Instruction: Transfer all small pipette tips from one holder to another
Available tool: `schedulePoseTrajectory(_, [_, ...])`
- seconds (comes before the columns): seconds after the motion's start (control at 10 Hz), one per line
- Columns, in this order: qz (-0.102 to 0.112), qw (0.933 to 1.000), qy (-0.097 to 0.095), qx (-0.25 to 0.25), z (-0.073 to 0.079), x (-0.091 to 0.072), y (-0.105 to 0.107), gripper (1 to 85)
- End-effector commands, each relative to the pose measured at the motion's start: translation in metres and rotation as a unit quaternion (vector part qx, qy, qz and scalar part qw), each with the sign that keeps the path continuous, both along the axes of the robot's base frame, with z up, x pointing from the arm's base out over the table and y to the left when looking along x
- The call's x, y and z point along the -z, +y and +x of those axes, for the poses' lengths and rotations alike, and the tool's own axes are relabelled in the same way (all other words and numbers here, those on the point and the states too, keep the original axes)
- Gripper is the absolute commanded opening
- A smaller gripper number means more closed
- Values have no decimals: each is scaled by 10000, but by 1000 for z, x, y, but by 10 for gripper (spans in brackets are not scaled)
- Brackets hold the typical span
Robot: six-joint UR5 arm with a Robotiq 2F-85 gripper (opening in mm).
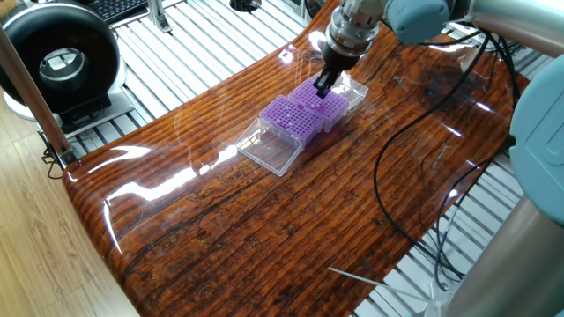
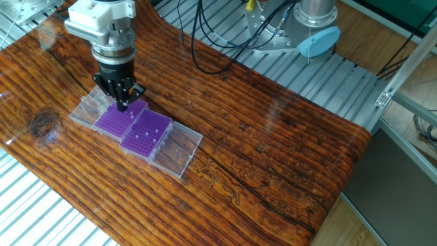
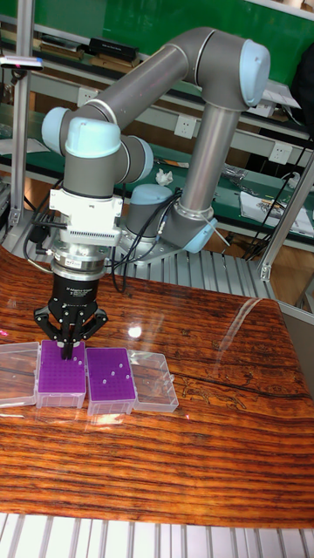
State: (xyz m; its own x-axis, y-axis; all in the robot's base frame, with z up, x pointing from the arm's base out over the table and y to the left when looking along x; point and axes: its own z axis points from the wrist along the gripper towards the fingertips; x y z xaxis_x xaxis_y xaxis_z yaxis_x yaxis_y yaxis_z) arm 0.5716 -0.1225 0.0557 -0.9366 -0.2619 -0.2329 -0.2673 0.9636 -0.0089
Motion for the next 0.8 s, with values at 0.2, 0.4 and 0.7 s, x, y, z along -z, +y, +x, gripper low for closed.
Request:
schedulePoseTrajectory(0.2, [99,9999,128,-26,-8,2,3,127])
schedulePoseTrajectory(0.4, [93,9998,148,-88,-8,2,3,167])
schedulePoseTrajectory(0.7, [71,9998,173,-51,-7,2,6,180])
